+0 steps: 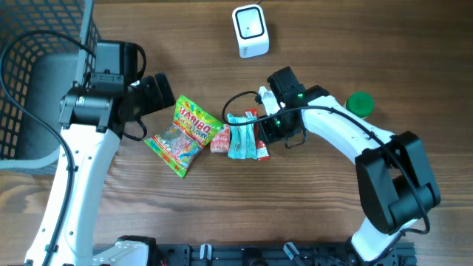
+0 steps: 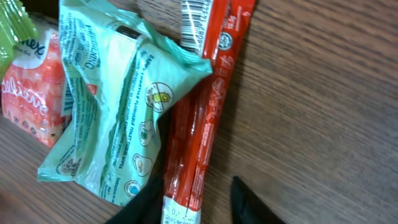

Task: Scan the item barcode
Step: 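Grasp the red stick snack with the right gripper and lift it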

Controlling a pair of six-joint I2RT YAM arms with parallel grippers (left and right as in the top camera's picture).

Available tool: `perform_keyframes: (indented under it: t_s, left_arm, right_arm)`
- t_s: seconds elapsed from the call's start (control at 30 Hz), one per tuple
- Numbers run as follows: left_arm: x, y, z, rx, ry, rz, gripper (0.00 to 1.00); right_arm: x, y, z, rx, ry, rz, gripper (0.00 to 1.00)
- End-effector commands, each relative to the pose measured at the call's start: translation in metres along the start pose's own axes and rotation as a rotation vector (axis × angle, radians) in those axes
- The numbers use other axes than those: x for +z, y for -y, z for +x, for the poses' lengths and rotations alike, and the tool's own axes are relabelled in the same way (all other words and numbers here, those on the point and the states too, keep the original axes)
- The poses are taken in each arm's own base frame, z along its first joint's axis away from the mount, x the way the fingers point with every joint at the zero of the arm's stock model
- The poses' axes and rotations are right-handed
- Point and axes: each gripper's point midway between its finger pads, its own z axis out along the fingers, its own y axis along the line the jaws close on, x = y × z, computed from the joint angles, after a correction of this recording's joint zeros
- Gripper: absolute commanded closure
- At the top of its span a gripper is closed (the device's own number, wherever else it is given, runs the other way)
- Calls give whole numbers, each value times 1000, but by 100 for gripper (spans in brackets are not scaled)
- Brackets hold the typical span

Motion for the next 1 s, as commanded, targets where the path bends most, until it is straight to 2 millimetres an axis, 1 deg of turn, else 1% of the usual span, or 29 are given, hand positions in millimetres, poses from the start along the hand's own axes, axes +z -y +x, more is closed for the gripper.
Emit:
perform_keyframes:
  t_s: [0.0,0.07,0.2,0.23,0.27,0.3,0.33,0.4,0.47,0.5,0.53,0.57,0.63,0.7,0.73,0.77,0.8,0.83,0.9,0.97]
  left_arm:
    - [2,2,1,9,-5,6,0]
    - [2,2,1,9,-5,6,0]
    - [2,2,1,9,-5,6,0]
    - [2,2,1,9,-5,6,0]
    - [2,2,1,9,-5,6,0]
    - [2,2,1,9,-5,6,0]
    - [2,2,1,9,-5,6,0]
    - [2,2,1,9,-5,6,0]
    - [2,2,1,9,-5,6,0]
    - [2,2,1,9,-5,6,0]
    - [2,2,1,9,-5,6,0]
    - [2,2,1,9,-5,6,0]
    - [2,2,1,9,-5,6,0]
    - [2,2,1,9,-5,6,0]
    - [2,2,1,9,-5,6,0]
    - [2,2,1,9,-5,6,0]
    - [2,2,1,9,-5,6,0]
    - [2,2,1,9,-5,6,0]
    - [2,2,1,9,-5,6,0]
    - [2,2,1,9,-5,6,0]
  right_arm:
    - [-1,4,10,43,-33,19,68]
    - [0,0,17,70,-62,2,68]
    - [3,-10,20,63,-72,-1,69]
    - [3,-10,21,85,-75,7,74]
    - [3,-7,22,116,-78,30,77]
    - [5,-3,24,120,-77,49,77]
    - [8,-1,26,118,-74,52,77]
    - [22,3,32,132,-56,39,76]
    - [31,3,43,133,-67,19,72]
    - [32,6,48,135,-80,28,96]
    - [31,11,49,139,-81,56,96]
    - [23,32,45,153,-65,156,96]
    - [-3,83,40,134,-49,377,96]
    - [-15,104,38,86,-46,409,96]
    - [-19,110,36,78,-36,411,96]
    - [-21,113,34,78,-31,411,96]
    - [-21,111,33,86,-28,391,92]
    - [-19,107,33,87,-31,366,79]
    - [-20,102,29,99,-16,334,76]
    - [-33,94,16,124,6,291,71]
